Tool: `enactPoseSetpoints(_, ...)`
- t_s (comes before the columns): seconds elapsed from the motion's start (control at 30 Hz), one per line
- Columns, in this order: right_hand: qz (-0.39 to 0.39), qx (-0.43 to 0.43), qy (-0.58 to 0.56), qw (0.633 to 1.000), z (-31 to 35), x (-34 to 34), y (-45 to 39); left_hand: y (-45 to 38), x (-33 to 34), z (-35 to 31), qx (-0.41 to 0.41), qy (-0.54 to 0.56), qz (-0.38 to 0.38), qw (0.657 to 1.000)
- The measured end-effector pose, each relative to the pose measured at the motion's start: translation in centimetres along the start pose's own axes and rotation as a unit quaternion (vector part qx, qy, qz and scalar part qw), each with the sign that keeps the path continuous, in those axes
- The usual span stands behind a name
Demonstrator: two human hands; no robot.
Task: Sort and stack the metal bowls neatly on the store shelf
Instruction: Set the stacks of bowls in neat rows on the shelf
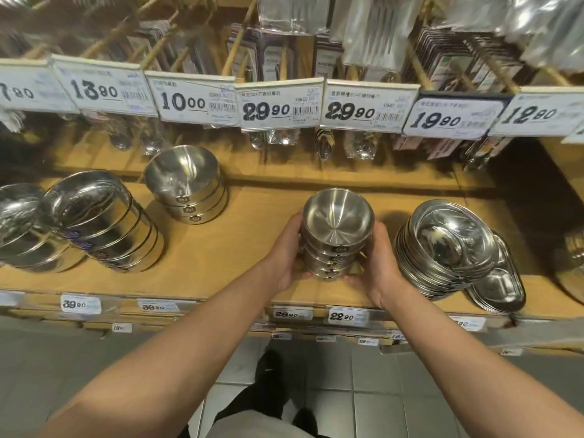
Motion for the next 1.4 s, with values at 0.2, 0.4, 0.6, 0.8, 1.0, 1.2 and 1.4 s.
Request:
enactPoseSetpoints(0.2,-0.009,0.011,-0.014,1.0,-0.1,-0.5,0.2,0.3,-0.4,-0.4,-0.006,0.004,0.006,1.0)
enactPoseSetpoints(0.4,-0.009,0.016,-0.017,1.0,-0.4,-0.3,0.6,0.8,-0.2,-0.4,-0.007,0.008,-0.001,1.0)
enactPoseSetpoints(0.6,-0.026,-0.002,-0.018,1.0,-0.1,-0.2,0.1,0.5,0.2,-0.8,-0.009,0.021,0.008,1.0)
enactPoseSetpoints(0.8,-0.033,-0.015,-0.018,0.999,0.3,-0.2,-0.5,-0.4,0.1,-1.1,-0.001,0.012,0.006,1.0)
enactPoseSetpoints(1.0,-0.026,0.015,-0.035,0.999,-1.4,-1.7,0.5,-0.5,-1.9,0.6,-0.008,0.027,-0.028,0.999)
enactPoseSetpoints(1.2,-0.037,0.04,-0.008,0.998,-5.9,-5.4,4.7,1.7,-2.1,5.2,-0.034,0.02,-0.094,0.995)
enactPoseSetpoints(1.4,-0.095,0.033,-0.024,0.995,-6.3,-13.7,8.0,3.3,3.2,9.2,-0.05,-0.025,-0.046,0.997)
Point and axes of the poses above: each hand's wrist, its own y-axis away from the middle knuckle, its own x-axis out of the palm, z = x × y, the point moved 6 cm from there along -y, towards the middle knuckle, and after that the axes turned 1 degree about -z, right-handed, at the moved point
